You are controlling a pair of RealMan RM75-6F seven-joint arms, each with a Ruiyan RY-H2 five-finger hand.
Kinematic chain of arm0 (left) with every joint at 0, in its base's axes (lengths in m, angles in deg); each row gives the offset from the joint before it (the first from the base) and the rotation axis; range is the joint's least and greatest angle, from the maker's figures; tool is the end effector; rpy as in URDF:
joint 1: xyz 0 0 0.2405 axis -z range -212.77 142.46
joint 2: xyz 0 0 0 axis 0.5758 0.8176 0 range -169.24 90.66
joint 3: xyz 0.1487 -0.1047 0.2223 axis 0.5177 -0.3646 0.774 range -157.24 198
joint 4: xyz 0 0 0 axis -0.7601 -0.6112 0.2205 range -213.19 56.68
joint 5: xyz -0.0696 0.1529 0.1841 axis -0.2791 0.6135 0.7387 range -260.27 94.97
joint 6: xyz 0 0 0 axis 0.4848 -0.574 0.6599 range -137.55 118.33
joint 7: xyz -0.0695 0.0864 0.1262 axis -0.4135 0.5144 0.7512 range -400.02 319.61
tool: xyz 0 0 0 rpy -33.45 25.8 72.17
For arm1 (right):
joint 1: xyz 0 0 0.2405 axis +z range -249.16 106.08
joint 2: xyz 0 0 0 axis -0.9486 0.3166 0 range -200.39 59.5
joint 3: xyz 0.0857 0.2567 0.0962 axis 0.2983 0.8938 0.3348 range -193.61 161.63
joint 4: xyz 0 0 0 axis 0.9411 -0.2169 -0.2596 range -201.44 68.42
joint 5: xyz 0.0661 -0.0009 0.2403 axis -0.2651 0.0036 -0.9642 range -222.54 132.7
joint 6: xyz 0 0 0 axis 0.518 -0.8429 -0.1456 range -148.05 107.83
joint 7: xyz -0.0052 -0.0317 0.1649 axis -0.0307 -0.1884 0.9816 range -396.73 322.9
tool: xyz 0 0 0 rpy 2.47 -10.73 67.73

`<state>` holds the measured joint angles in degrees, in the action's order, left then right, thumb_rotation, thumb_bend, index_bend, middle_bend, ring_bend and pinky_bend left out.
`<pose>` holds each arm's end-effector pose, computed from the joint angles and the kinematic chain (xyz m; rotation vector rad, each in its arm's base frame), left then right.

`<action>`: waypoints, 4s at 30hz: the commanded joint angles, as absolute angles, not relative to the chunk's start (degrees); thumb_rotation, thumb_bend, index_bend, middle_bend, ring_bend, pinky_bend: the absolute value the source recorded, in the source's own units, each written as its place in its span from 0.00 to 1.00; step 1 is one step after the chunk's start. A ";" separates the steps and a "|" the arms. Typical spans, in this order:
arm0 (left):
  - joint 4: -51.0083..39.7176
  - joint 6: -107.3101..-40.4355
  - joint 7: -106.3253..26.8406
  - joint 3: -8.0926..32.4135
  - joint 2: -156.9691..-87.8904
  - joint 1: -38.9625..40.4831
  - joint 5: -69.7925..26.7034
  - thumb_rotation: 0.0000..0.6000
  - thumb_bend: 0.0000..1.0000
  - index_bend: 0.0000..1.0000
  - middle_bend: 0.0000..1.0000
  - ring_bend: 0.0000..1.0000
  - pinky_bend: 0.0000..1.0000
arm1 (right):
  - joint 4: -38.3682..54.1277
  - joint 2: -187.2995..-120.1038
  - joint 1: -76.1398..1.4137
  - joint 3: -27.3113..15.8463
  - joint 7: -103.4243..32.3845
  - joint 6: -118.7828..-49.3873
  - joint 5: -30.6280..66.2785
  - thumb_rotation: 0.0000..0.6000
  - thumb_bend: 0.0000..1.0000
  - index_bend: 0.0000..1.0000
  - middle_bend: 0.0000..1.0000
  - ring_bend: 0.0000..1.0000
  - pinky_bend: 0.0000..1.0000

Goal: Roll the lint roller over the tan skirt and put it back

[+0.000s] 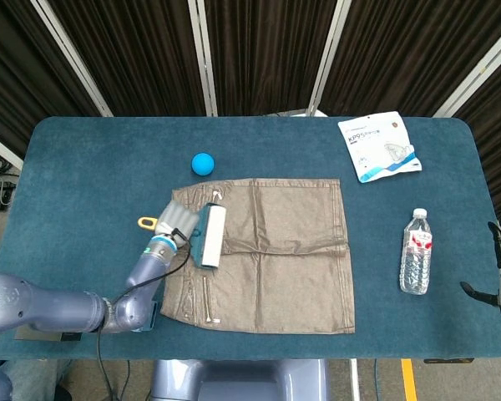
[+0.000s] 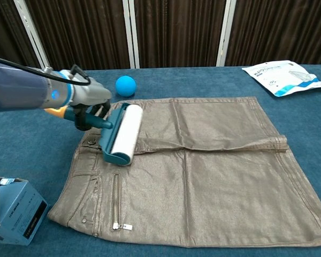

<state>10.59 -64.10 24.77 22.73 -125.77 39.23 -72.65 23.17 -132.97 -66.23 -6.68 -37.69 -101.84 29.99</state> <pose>-0.1116 0.4352 -0.0773 -2.0519 -0.5314 -0.1423 -0.3865 -0.2395 0.1774 1.2036 -0.8790 0.8110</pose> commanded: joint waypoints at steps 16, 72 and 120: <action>8.39 -61.99 23.80 24.13 -125.21 38.58 -72.30 1.00 0.80 0.68 0.49 0.43 0.51 | 23.41 -133.18 -65.76 -6.58 -38.53 -101.19 29.49 1.00 0.00 0.00 0.00 0.00 0.00; 11.09 -68.84 39.16 20.89 -131.85 48.97 -85.61 1.00 0.80 0.68 0.49 0.43 0.51 | 23.38 -131.95 -66.48 -5.97 -36.30 -102.11 28.96 1.00 0.00 0.00 0.00 0.00 0.00; 9.22 -63.45 11.08 27.63 -114.48 26.36 -62.96 1.00 0.00 0.00 0.00 0.00 0.02 | 26.67 -132.80 -66.53 -7.28 -41.70 -104.12 31.66 1.00 0.00 0.00 0.00 0.00 0.00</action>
<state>7.11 -61.92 13.15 28.74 -116.37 27.82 -63.59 26.60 -132.86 -66.48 -7.24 -41.76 -104.05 31.58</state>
